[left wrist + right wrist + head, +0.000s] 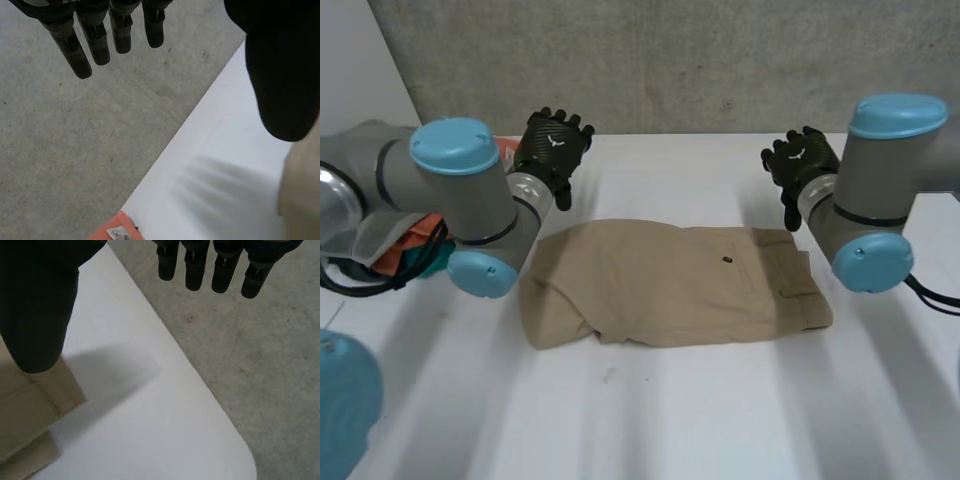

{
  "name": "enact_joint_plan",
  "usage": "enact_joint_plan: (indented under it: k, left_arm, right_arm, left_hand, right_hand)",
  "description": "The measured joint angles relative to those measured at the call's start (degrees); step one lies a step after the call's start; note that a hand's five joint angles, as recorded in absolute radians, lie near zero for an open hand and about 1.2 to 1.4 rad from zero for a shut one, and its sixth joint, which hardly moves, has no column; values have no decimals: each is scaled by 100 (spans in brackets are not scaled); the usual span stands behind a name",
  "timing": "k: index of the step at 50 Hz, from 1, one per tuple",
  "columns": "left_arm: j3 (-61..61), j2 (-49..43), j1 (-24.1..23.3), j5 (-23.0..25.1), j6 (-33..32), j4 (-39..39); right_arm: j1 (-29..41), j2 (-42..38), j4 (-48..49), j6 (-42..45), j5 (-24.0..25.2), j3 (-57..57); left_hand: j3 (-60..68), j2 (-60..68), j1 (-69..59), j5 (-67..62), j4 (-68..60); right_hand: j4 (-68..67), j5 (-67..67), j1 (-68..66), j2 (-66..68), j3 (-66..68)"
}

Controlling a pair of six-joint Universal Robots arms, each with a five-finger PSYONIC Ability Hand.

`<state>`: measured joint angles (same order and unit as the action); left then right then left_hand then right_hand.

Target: Fold the laundry.

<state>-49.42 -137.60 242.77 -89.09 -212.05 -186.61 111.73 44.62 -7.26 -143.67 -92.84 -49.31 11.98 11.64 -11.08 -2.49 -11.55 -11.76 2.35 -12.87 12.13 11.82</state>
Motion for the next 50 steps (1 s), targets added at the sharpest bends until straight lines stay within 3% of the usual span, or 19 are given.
enact_joint_plan:
  k: [7, 14, 20, 22, 24, 28, 32, 37, 40, 43, 47, 48, 50]
  left_arm:
    - [-2019, 1518, -90, 45, 159, -114]
    - [-3516, 2340, -123, 281, 167, -544]
    - [-3905, 2466, -145, 432, 170, -882]
    - [-3933, 2473, -160, 450, 171, -933]
    - [-3938, 2491, -180, 454, 172, -959]
    - [-3949, 2604, -199, 450, 173, -961]
    - [-4046, 2921, -202, 441, 210, -947]
    - [-4224, 3206, -181, 442, 352, -944]
    - [-4316, 3289, -168, 437, 468, -944]
    - [-4392, 3340, -151, 420, 606, -943]
    - [-4460, 3407, -134, 401, 724, -946]
    - [-4478, 3443, -126, 394, 768, -949]
    - [-4493, 3496, -112, 383, 835, -951]
  right_arm:
    - [-39, 1628, -333, -646, 346, -2329]
    - [-289, 2091, 388, -739, 981, -4062]
    - [-473, 1710, 1347, -627, 1105, -4432]
    - [-529, 1510, 1538, -490, 981, -4434]
    - [-596, 1416, 1616, -317, 770, -4440]
    - [-728, 1598, 1696, 27, 409, -4585]
    - [-857, 2324, 1859, 949, 74, -4841]
    - [-683, 2702, 2010, 1889, 24, -4796]
    - [-184, 2701, 2215, 2177, 169, -4649]
    - [681, 2529, 2579, 2342, 643, -4588]
    - [1560, 2209, 3021, 2542, 1695, -4784]
    - [1782, 2074, 3155, 2668, 2187, -4897]
    - [1932, 1939, 3252, 2818, 2636, -5000]
  left_hand:
    - [0, -5, 0, 0, 0]
    - [0, -10, 0, 0, 0]
    - [0, -10, 0, 0, 0]
    - [0, -10, 0, 0, 0]
    - [0, -10, 0, 0, 0]
    - [0, -10, 0, 0, 0]
    - [0, -10, 0, 0, 0]
    - [0, -10, 0, 0, 0]
    - [0, -10, 0, 0, 0]
    - [0, -10, 0, 0, 0]
    - [0, -10, 0, 0, 0]
    - [0, -10, 0, 0, 0]
    - [0, -10, 0, 0, 0]
  right_hand:
    - [0, 0, 0, 0, 0]
    - [-194, 185, -156, 183, 187]
    - [-2510, 2475, -2545, 2623, 2623]
    - [-4817, 4582, -4278, 4939, 4814]
    - [-5521, 5049, -4393, 5464, 5478]
    - [-5649, 5075, -4499, 5470, 5525]
    - [-5665, 5236, -4676, 5470, 5525]
    - [-5666, 5280, -4869, 5471, 5525]
    - [-5671, 5371, -4987, 5471, 5525]
    - [-5677, 5446, -4991, 5470, 5525]
    - [-5685, 5501, -4991, 5484, 5603]
    - [-5513, 5404, -4953, 5343, 5419]
    - [-4090, 4015, -3831, 3983, 4063]
